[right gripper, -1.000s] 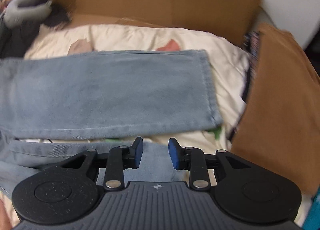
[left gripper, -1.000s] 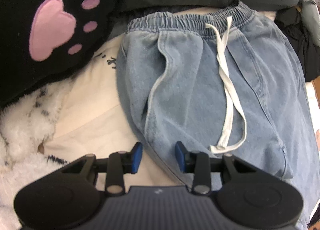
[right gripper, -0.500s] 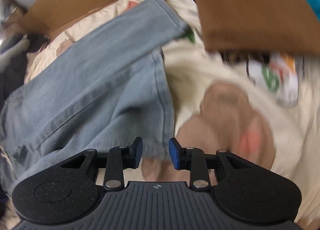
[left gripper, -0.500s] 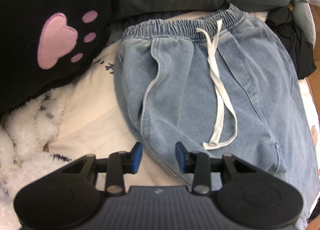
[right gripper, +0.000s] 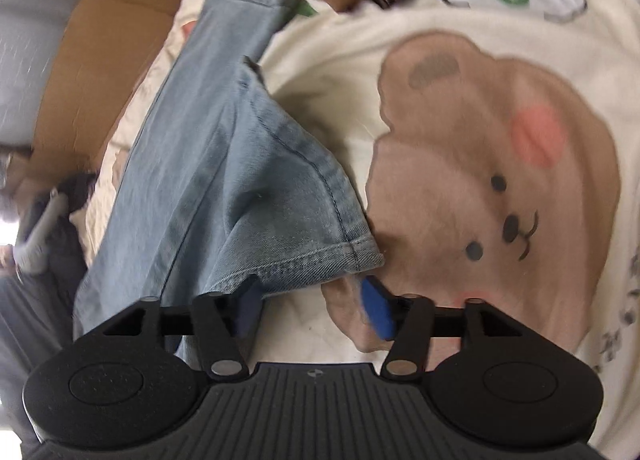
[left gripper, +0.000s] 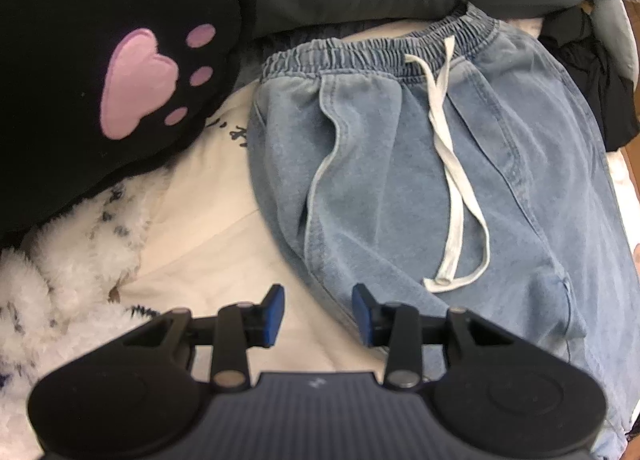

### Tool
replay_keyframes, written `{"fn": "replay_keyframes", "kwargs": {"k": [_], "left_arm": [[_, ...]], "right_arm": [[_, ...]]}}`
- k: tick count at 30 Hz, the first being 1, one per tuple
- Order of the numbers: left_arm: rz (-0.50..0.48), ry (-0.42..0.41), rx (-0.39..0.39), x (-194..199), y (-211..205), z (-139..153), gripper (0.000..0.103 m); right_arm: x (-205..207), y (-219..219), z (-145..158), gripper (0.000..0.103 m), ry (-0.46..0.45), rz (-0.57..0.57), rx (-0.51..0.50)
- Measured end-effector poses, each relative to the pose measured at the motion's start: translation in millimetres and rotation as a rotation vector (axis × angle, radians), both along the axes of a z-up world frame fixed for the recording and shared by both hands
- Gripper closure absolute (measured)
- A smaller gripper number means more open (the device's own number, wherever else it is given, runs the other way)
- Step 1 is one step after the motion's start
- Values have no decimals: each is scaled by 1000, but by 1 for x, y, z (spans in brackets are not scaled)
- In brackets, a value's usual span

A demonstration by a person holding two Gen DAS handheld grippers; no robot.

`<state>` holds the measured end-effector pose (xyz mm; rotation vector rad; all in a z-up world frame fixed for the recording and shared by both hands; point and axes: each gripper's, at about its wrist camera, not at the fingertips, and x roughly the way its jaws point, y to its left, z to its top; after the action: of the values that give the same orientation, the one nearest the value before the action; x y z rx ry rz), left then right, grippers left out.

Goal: Fold clothes

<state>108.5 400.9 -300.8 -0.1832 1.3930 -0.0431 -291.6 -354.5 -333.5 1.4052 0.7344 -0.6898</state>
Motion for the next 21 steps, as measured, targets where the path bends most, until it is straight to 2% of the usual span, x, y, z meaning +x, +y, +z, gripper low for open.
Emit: {"fn": "replay_keyframes", "kwargs": {"k": [3, 8, 12, 13, 15, 18, 21], "left_arm": [[-1, 6, 9, -1, 1, -2, 63], [-8, 5, 18, 1, 3, -3, 63], [0, 1, 20, 3, 5, -4, 63], [4, 0, 17, 3, 5, -4, 63], [14, -2, 10, 4, 6, -5, 63], [31, -4, -6, 3, 6, -6, 63], [35, -3, -12, 2, 5, -9, 63]], "right_arm": [[0, -2, -12, 37, -24, -67, 39], [-12, -4, -31, 37, -52, -248, 118], [-24, -3, -38, 38, -86, -361, 129], [-24, -4, -39, 38, -95, -365, 131], [-20, -4, -39, 46, -90, -343, 140], [-17, -5, -37, 48, -78, -314, 150], [-25, 0, -38, 48, -70, -339, 195]]}}
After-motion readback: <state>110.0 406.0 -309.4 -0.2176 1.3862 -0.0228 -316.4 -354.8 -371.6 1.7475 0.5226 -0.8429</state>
